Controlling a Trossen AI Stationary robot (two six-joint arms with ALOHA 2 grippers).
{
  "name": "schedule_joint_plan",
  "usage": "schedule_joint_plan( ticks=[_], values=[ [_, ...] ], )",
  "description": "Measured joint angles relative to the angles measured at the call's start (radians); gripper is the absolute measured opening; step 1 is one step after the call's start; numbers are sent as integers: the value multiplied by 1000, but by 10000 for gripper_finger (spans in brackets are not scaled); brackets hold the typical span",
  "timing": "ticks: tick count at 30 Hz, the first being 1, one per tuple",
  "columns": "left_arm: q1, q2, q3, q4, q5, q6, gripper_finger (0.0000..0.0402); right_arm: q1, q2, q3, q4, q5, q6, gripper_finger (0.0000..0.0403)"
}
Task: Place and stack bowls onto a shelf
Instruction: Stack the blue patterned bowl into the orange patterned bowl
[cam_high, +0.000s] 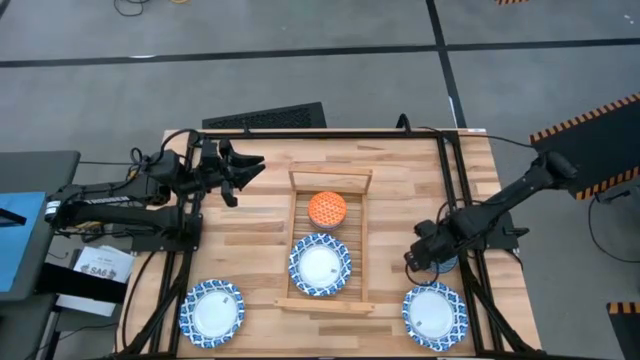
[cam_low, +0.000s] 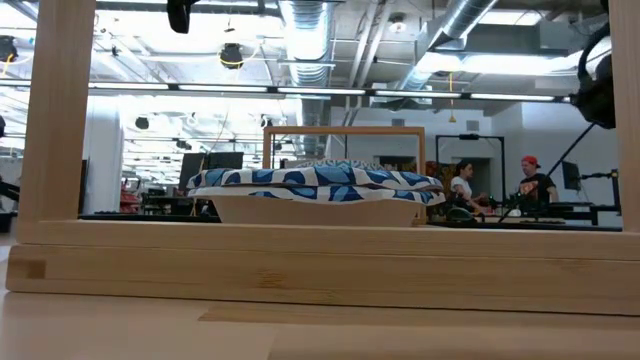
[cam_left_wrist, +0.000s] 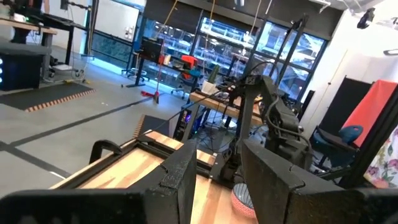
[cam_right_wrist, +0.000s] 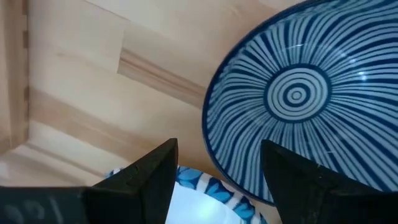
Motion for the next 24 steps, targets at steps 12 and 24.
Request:
schedule_joint_plan(
  ticks=[12,24],
  values=[
    [0,0,0,-6,0,8,111,12,156,0,38,2,38,223],
    [0,0,0,-13,0,8,111,-3,170,120,-35,6,-53,35]
  ],
)
